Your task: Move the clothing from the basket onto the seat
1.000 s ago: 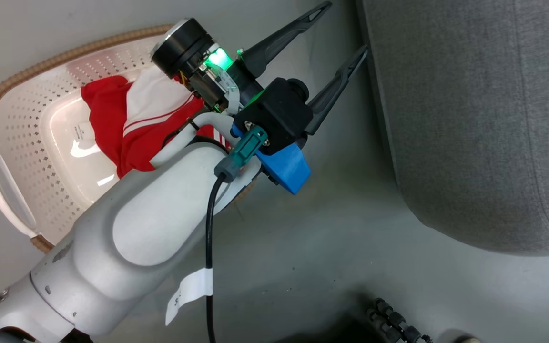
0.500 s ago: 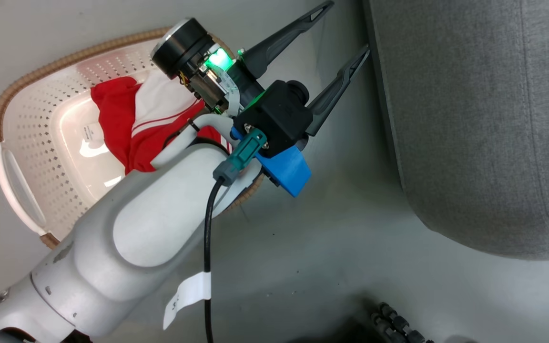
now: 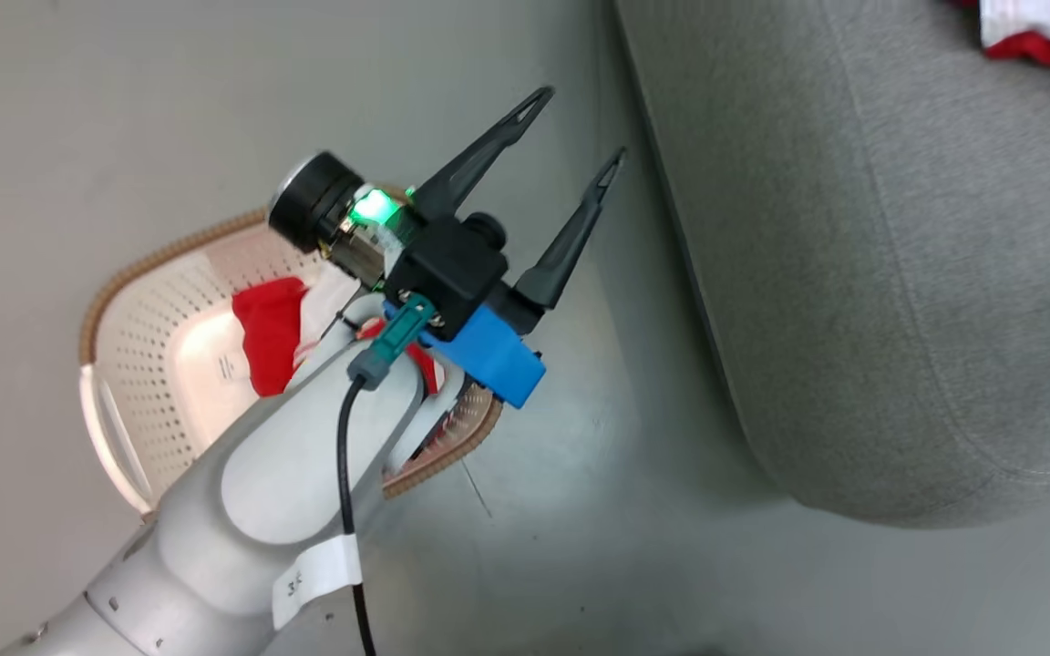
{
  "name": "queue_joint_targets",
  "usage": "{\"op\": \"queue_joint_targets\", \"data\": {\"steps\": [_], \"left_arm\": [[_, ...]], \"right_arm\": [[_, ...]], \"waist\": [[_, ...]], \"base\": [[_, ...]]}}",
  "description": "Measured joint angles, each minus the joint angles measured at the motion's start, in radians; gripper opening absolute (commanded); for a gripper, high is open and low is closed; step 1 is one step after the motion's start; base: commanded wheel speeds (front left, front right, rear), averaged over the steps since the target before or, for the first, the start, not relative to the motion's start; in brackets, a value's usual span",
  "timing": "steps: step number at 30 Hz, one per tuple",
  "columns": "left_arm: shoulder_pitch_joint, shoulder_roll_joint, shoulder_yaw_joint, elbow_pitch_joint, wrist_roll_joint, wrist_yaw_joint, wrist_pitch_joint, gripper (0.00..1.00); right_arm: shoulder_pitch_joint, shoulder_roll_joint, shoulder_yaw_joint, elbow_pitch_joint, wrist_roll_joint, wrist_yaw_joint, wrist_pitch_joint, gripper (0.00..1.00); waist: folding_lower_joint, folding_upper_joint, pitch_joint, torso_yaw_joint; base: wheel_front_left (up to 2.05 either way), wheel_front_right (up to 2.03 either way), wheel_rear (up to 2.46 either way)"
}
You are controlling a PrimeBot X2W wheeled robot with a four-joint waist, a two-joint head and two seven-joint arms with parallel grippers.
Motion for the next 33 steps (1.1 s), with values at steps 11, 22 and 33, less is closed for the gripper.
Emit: {"op": "queue_joint_targets", "data": {"steps": [11, 22, 33], "left_arm": [[0.18, -0.006, 0.173, -0.038, -0.039, 0.044, -0.013, 1.0], [0.427, -0.036, 0.413, -0.1, 0.017, 0.043, -0.013, 1.0], [0.659, -0.105, 0.619, -0.14, 0.12, -0.004, -0.013, 1.0]], "right_arm": [[0.118, 0.033, 0.261, -0.167, 0.022, 0.0, 0.0, 1.0], [0.245, 0.083, 0.444, -0.198, 0.03, 0.0, 0.0, 1.0], [0.363, 0.119, 0.478, -0.176, 0.034, 0.0, 0.0, 1.0]], "waist": [[-0.0001, 0.0, -0.225, 0.035], [-0.0002, 0.0001, -0.407, 0.135], [-0.0002, 0.0, -0.548, 0.214]], "base": [[0.0, 0.0, 0.0], [0.0, 0.0, 0.0], [0.0, 0.0, 0.0]]}}
